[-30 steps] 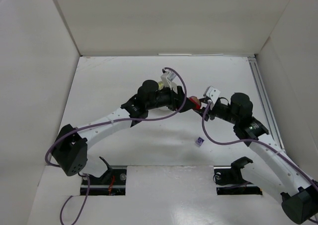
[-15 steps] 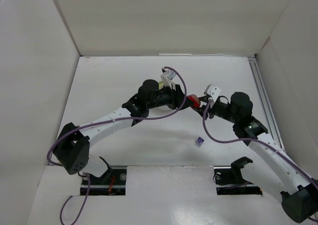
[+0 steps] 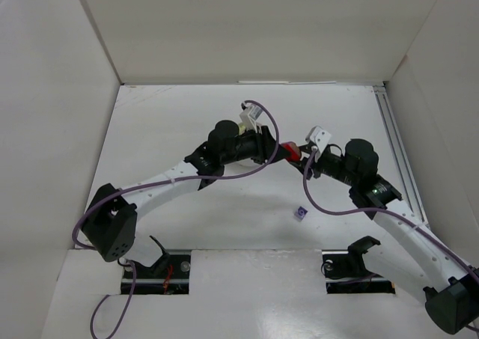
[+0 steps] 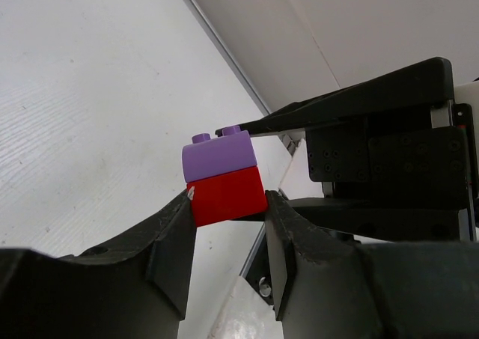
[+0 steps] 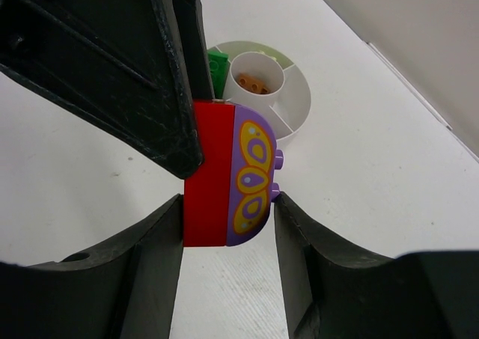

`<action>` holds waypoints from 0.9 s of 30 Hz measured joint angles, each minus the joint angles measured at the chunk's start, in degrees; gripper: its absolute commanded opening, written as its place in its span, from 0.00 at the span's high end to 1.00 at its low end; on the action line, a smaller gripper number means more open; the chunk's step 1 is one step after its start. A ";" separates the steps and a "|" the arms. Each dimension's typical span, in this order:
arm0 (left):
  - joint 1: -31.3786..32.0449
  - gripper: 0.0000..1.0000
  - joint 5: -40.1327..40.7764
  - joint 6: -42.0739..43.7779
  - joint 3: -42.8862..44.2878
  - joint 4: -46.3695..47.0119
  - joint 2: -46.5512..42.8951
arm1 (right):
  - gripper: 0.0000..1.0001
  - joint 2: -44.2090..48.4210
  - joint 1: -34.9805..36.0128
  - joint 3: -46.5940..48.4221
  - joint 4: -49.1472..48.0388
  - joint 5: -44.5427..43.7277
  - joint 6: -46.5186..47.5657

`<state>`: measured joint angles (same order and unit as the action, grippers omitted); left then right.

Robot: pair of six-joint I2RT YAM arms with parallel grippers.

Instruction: Sort the legos into containers by color

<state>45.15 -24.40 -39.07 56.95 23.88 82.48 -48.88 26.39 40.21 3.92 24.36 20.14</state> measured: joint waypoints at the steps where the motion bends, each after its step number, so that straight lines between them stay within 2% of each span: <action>1: -0.04 0.87 0.00 -0.28 -0.24 0.33 -0.02 | 0.51 -0.02 0.00 0.00 0.07 0.00 -0.04; 2: -0.17 0.87 -0.04 -0.46 -0.42 0.44 -0.02 | 0.50 -0.11 0.04 -0.02 0.13 0.00 -0.09; 4: -0.35 0.88 -0.17 -0.85 -1.09 0.98 -0.11 | 0.39 -0.33 0.24 -0.17 0.02 0.02 -0.26; 9: -1.09 0.88 0.90 -0.26 -3.39 0.98 -0.61 | 0.22 -0.26 1.01 -0.61 -0.15 0.94 -0.72; 10: -1.31 0.88 1.03 0.28 -3.89 0.74 -0.94 | 0.15 -0.24 1.05 -0.61 -0.17 1.09 -0.85; 13: -1.70 0.88 1.07 3.17 -4.63 -0.83 -2.49 | 0.09 -0.17 1.07 -0.61 0.00 1.79 -0.96; 16: -2.32 0.88 -1.14 8.68 -5.20 -1.40 -4.52 | 0.06 -0.07 0.48 -0.24 1.44 4.50 0.02; 21: -4.35 0.89 -11.82 21.57 -8.24 -1.14 -7.56 | 0.07 -1.27 -3.32 2.89 6.62 13.16 4.57; 22: -4.42 0.96 -13.40 24.26 -8.70 -1.46 -7.80 | 0.07 -1.97 -4.26 3.67 7.43 15.78 5.33; 27: -4.37 1.00 -19.58 36.22 -8.92 -5.31 -7.87 | 0.14 -5.84 -6.64 5.95 9.57 31.28 9.27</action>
<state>40.77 -43.99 -2.85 48.03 18.57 74.61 -54.72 19.75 46.15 13.50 55.64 29.41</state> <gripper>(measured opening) 0.341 0.884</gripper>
